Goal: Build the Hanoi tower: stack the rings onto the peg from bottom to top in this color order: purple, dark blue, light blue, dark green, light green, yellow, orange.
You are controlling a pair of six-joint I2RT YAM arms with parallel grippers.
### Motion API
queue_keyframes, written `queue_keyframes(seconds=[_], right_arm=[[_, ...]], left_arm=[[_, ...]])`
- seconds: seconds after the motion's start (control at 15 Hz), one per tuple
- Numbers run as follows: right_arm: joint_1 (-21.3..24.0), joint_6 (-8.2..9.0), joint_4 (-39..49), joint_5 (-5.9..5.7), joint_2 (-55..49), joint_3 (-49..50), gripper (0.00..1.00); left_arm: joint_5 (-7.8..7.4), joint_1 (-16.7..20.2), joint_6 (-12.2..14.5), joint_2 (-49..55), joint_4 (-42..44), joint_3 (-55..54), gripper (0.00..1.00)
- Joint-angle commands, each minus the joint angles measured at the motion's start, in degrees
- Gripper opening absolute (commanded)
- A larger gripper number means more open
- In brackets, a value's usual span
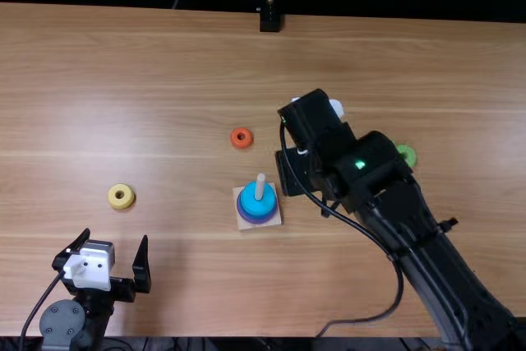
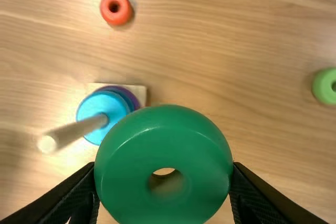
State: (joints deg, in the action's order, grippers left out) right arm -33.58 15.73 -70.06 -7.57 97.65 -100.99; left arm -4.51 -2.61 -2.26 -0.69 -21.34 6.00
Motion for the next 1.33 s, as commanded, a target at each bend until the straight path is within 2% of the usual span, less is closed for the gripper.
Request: queue_keyframes(seconds=[0.0, 0.27, 1.27], right_arm=[[-2.4, 0.41, -0.1, -0.86, 1.5, -3.6, 0.0], [-6.5, 0.52, -0.9, -0.76, 3.2, -5.6, 0.0], [-9.3, 0.52, -0.5, -0.76, 6.5, -5.5, 0.0]], left_arm=[[-1.08, 0.2, 0.7, 0.7, -4.2, -6.0, 1.0], [-1.08, 0.2, 0.7, 0.7, -4.2, -6.0, 1.0], [-1.08, 0.2, 0.7, 0.7, -4.2, -6.0, 1.0]])
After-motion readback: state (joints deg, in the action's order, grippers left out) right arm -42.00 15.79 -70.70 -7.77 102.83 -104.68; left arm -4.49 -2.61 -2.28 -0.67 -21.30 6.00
